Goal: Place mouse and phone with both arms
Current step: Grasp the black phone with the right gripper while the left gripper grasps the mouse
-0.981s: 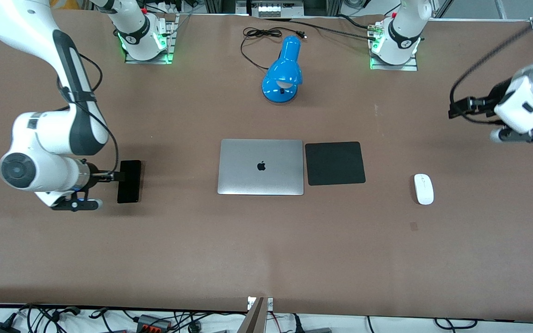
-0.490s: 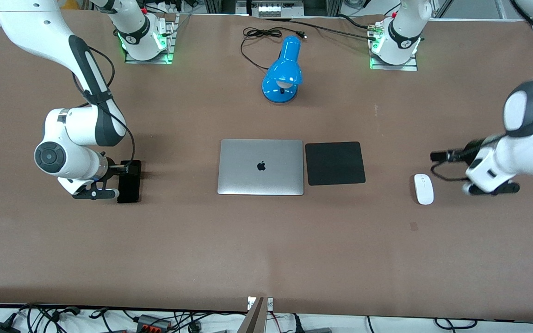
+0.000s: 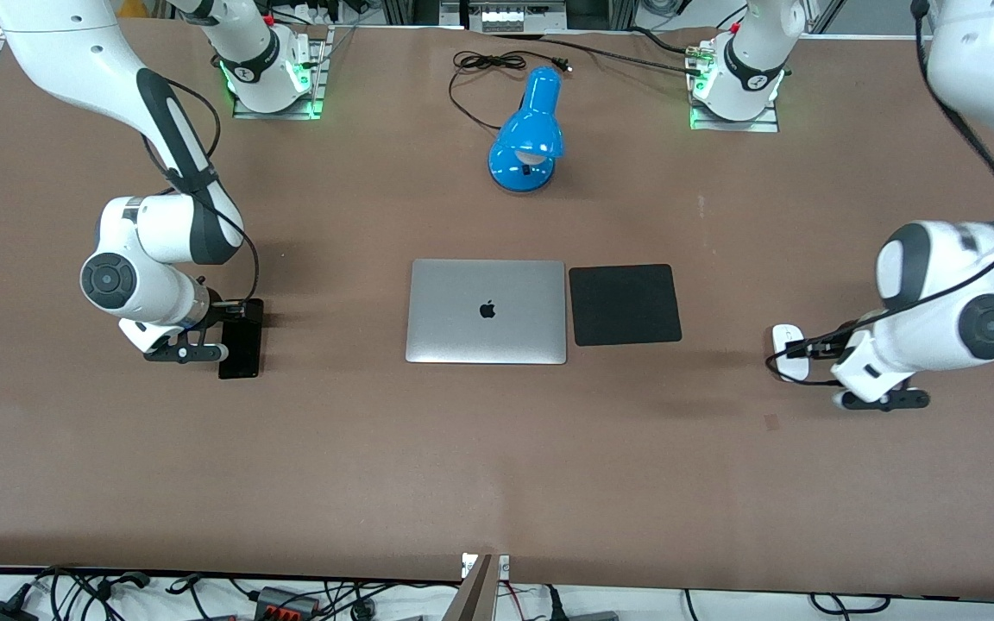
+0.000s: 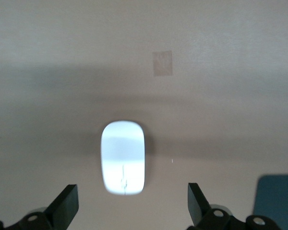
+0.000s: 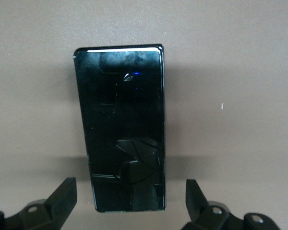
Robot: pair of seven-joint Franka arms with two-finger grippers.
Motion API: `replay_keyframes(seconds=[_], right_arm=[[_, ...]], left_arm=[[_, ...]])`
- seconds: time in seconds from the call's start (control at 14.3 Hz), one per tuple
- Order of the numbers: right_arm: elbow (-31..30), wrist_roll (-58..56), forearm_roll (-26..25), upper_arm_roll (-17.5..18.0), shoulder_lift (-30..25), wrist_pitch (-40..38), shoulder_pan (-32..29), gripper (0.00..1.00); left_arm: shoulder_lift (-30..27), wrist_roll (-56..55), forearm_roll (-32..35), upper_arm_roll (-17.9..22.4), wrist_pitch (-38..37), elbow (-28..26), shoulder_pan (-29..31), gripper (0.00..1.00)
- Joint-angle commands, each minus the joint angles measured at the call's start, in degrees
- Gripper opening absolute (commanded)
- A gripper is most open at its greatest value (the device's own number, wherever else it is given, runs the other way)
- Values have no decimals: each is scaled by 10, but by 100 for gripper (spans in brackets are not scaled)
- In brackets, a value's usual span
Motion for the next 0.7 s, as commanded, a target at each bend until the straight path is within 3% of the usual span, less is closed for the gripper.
replay_keyframes(seconds=[0.0, 0.49, 0.63], right_arm=[[-9, 9, 6, -1, 4, 16, -1, 100], [-16, 9, 6, -1, 27, 41, 0, 100], [-16, 9, 6, 0, 27, 41, 0, 100]], left_arm=[[38, 9, 12, -3, 58, -1, 6, 100], [45, 10, 13, -3, 139, -74, 31, 100], [41, 9, 13, -3, 139, -81, 31, 94]])
